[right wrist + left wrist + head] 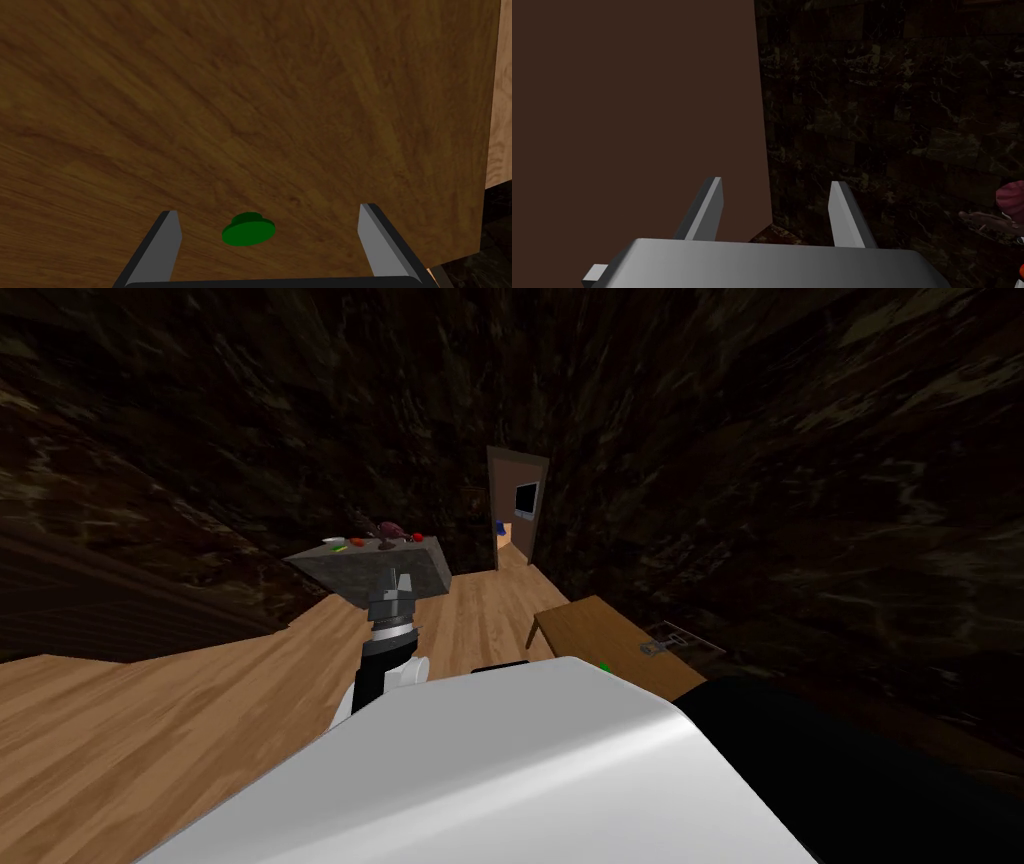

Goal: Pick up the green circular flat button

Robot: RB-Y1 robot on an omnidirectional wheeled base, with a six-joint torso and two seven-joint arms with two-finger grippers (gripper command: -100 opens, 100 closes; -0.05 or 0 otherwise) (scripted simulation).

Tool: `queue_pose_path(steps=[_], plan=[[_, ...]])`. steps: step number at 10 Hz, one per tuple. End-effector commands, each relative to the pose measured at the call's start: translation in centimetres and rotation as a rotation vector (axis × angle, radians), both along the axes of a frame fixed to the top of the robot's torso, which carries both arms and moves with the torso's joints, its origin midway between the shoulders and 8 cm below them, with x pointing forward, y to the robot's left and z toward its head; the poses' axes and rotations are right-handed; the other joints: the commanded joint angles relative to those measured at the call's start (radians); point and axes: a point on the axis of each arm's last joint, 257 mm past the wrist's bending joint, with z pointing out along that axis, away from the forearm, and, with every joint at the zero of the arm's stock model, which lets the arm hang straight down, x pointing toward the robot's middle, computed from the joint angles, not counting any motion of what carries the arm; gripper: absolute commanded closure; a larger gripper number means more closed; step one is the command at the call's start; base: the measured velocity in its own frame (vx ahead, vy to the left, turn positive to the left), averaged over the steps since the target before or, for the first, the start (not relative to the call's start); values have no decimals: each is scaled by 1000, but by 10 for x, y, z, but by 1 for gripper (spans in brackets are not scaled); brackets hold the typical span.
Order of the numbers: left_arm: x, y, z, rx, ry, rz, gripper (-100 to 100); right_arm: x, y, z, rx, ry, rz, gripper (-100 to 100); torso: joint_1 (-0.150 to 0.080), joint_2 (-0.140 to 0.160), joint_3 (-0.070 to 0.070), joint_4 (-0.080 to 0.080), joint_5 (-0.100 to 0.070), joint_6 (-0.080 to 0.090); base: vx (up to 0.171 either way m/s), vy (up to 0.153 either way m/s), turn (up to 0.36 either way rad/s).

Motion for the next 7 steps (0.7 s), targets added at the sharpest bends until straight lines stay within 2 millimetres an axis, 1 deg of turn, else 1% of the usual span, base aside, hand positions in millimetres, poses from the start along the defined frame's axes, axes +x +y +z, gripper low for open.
queue_pose_path(steps=[1,2,3,4,5,7], plan=[[0,0,0,0,0,0,0,-15,-6,-3,-6,33,-3,-100,0,0,0,0,0,0,29,-25,191],[0,0,0,0,0,0,0,-15,-6,-3,-6,33,-3,-100,0,0,0,0,0,1,11,-10,-23],[0,0,0,0,0,0,0,-41,-10,-8,-14,91,-7,-100,1,1,1,0,0,2,20,-7,374],[0,0,0,0,0,0,0,-41,-10,-8,-14,91,-7,-100,1,1,0,0,0,0,24,-22,202],[0,0,0,0,0,0,0,-66,-12,-12,-20,146,-11,-100,1,1,0,0,0,1,39,-25,299],[0,0,0,0,0,0,0,-110,-14,-18,-24,242,-17,-100,-1,-1,-1,0,0,0,62,-42,439]])
